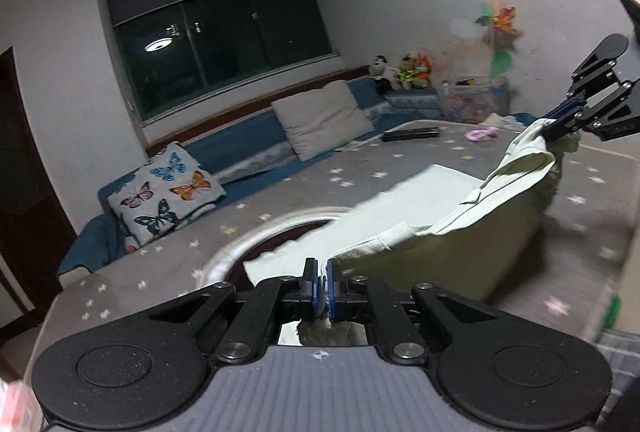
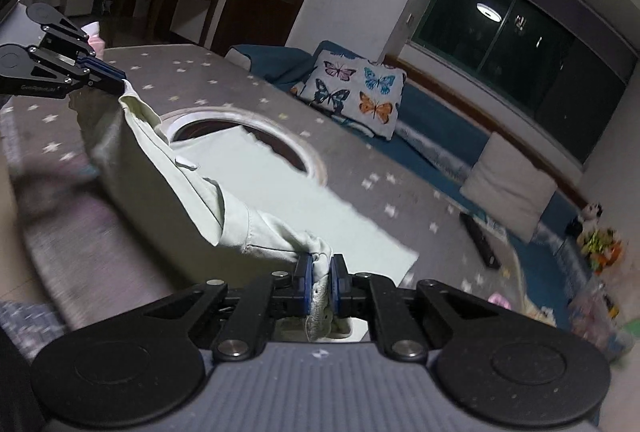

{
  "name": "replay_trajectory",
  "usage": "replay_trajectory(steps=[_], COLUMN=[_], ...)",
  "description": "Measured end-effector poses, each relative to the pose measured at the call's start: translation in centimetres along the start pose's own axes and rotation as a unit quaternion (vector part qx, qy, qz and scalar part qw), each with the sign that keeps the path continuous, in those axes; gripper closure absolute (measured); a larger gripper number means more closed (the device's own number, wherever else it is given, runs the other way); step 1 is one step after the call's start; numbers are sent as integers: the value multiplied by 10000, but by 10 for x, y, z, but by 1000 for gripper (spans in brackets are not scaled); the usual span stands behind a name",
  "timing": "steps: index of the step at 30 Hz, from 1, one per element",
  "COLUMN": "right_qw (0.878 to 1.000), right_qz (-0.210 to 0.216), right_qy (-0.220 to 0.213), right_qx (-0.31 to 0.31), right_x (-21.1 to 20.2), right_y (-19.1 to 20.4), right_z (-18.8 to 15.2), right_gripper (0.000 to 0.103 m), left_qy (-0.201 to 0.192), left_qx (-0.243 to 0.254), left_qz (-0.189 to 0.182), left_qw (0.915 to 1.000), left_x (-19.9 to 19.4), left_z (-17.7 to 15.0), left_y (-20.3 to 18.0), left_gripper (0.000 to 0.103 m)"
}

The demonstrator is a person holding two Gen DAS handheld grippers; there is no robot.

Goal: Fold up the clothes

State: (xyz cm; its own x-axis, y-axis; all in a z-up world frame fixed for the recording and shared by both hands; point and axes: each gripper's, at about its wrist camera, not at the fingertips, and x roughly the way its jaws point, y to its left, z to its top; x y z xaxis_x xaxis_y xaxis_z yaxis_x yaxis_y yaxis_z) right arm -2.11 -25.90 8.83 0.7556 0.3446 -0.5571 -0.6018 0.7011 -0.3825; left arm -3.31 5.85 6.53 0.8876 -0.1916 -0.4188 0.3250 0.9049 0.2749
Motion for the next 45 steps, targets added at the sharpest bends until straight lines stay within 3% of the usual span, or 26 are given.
replay_trajectory(steps=[10, 19, 21, 23, 25, 27, 29, 31, 34, 37, 40, 45], right_qw=[9990, 9946, 9923, 9895, 9869, 9843, 9823, 9809, 9787, 9770, 9778, 9733], right_qz=[-5, 137, 184, 226, 208, 149, 56, -34, -134, 50, 353, 513], right_qy=[446, 836, 874, 895, 826, 771, 661, 551, 328, 211, 243, 608], right_qx=[33, 594, 852, 1115, 1370, 1578, 1754, 1865, 2024, 2120, 2052, 2151], right_x=[119, 217, 232, 245, 246, 246, 239, 234, 222, 214, 217, 244], right_y=[-62, -96, -103, -111, -117, -124, -130, -135, -139, -133, -119, -112], right_z=[42, 32, 26, 21, 16, 13, 11, 11, 11, 10, 7, -2], right_gripper=[95, 94, 88, 83, 70, 64, 53, 53, 53, 55, 56, 59], left_qy=[467, 1212, 1336, 1407, 1460, 1417, 1341, 1304, 1207, 1070, 984, 1026], left_qx=[-99, -265, -413, -600, -773, -887, -1001, -1171, -1331, -1401, -1375, -1197], left_qz=[7, -123, -143, -120, -83, 72, 193, 321, 429, 422, 199, -218], left_qw=[9989, 9922, 9901, 9882, 9862, 9859, 9857, 9840, 9828, 9834, 9854, 9873], left_x=[124, 228, 243, 252, 259, 260, 258, 255, 246, 233, 223, 221], left_z=[44, 37, 32, 27, 24, 22, 22, 22, 24, 28, 30, 26], left_y=[50, 71, 77, 82, 87, 91, 96, 102, 108, 108, 98, 75], left_gripper=[98, 98, 97, 93, 81, 67, 65, 60, 59, 60, 62, 76])
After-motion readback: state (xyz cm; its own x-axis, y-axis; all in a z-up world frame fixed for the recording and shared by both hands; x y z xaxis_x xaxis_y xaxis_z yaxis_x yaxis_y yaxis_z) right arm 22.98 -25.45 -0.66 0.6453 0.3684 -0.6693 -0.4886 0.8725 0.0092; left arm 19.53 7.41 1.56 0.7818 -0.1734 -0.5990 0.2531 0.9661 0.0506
